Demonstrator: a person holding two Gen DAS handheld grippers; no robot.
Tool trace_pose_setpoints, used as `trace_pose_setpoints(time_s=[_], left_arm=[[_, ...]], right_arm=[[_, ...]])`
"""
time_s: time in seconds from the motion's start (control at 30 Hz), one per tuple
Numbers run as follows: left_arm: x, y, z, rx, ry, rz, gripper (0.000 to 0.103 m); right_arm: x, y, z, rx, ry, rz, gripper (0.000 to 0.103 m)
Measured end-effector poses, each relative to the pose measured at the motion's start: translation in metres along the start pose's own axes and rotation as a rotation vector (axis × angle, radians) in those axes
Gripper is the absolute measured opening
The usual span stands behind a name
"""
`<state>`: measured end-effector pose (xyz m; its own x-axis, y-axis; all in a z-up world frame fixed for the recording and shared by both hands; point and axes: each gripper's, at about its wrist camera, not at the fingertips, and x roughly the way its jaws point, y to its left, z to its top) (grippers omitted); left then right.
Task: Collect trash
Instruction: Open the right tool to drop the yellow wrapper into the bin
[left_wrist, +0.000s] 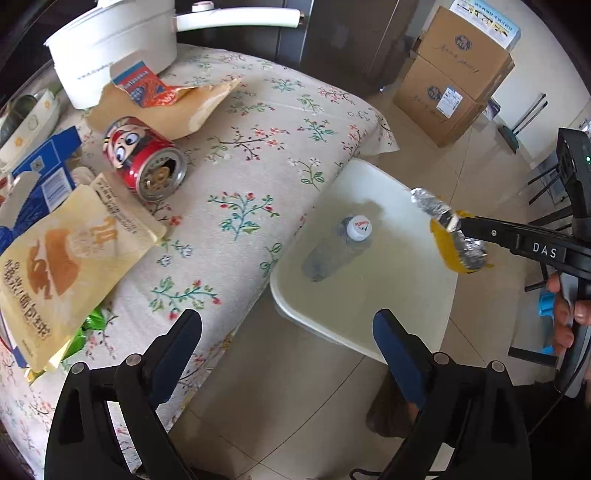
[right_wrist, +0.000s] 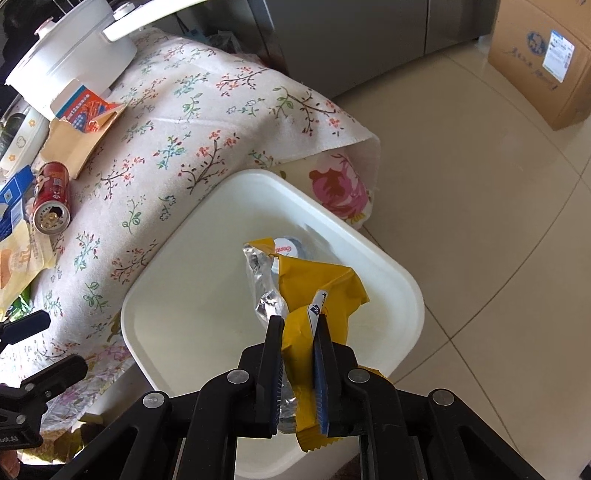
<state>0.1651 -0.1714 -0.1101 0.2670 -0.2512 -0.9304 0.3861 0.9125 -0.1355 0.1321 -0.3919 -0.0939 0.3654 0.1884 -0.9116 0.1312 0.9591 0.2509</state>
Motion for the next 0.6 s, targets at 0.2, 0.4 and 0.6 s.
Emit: trace_pose_setpoints(time_s=[0.2, 0.4, 0.6], left_arm=[[-0.032, 0.03, -0.025, -0.028, -0.044, 0.013, 0.097], [-0.058, 0.051, -0.044, -0.047, -0.073, 0.019, 0.098], [-0.082, 0.07, -0.062, -0.058, -0.108, 0.029, 0.098]], right_arm=[[-0.002, 0.015, 0.003, -0.009, -0.013, 0.021, 0.055], [-0.009, 0.033, 0.003, -0.063, -0.035, -0.003, 0.063], [-0.02, 0.052, 0.001, -0.098, -0.067, -0.002, 0.066]])
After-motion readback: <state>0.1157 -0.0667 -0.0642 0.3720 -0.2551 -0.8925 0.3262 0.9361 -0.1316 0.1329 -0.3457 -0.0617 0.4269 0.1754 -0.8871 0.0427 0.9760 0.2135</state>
